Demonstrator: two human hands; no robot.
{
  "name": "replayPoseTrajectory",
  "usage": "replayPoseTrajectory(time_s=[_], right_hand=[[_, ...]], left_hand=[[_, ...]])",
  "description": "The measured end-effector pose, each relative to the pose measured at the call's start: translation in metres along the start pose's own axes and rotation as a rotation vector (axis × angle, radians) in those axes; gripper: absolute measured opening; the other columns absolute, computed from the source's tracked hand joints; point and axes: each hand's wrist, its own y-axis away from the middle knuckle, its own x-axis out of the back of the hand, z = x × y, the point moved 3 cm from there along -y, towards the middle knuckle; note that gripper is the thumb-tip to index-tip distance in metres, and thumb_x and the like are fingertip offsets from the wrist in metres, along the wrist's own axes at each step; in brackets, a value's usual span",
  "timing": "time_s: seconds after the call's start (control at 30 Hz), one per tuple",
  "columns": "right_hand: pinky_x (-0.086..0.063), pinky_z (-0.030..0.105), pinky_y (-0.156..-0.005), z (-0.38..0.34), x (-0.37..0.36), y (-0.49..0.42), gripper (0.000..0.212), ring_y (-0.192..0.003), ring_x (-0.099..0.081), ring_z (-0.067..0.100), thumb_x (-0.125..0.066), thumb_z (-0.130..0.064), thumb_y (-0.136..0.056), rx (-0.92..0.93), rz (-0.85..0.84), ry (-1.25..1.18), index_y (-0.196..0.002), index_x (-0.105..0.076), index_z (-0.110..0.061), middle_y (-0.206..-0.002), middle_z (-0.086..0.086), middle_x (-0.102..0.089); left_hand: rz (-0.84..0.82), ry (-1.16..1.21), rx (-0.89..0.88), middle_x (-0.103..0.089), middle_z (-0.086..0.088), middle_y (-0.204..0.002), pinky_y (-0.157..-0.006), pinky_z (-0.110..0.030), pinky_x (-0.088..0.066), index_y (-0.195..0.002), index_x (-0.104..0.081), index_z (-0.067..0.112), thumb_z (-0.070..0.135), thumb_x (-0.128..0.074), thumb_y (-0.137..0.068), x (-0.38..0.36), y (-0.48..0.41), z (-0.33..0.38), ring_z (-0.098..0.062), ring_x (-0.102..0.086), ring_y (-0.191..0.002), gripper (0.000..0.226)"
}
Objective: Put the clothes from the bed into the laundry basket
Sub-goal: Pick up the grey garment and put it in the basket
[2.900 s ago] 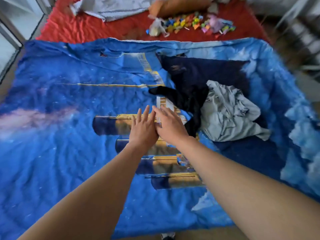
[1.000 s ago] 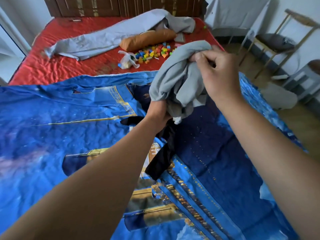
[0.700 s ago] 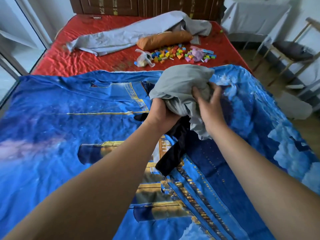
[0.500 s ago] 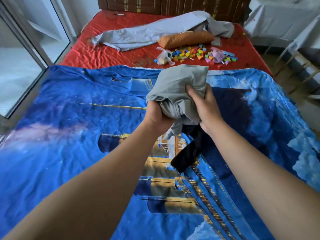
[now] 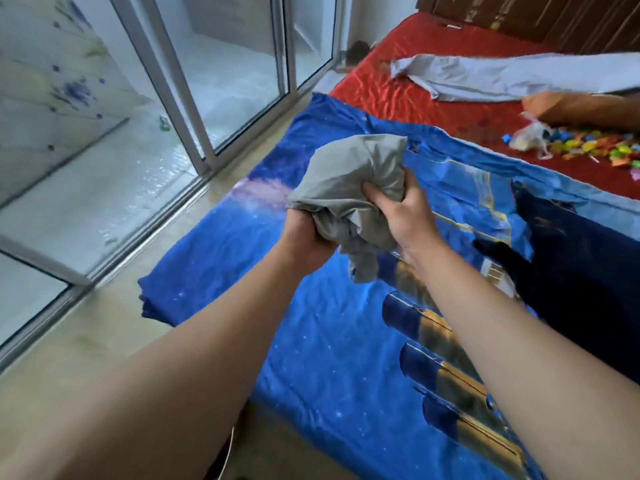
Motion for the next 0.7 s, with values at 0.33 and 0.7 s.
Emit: replayPoseTrajectory(time_s=[0.33,0.7], right_hand=[[-0.053,0.053,-0.102,0.030,-0.250,0.052,0.041,-0.115,-0.068,0.034,-0.075,-0.006,-0.085,-0.099,-0.317,-0.088,-0.122,-0.060,-0.010,-0.121,0.016,-0.072],[-0.053,0.045,-0.102,0.103,-0.417,0.187,0.049,-0.108,-0.068,0.024,-0.072,-0.002,-0.088,-0.257,-0.586,0.039,-0.132,-0.052,-0.007,-0.117,0.010,-0.071]], left_hand=[[0.246,0.044,-0.133,-0.060,-0.020,-0.141,-0.111,-0.047,-0.044,-0.144,-0.055,0.004,0.038,-0.031,-0.107,0.197,0.111,0.126,-0.035,-0.059,-0.127,0.056],[0.588,0.172,-0.195,-0.080,-0.013,-0.103,-0.069,-0.029,-0.063,-0.106,-0.078,0.007,0.032,-0.031,-0.108,0.377,0.278,0.139,-0.022,-0.079,-0.091,0.053]])
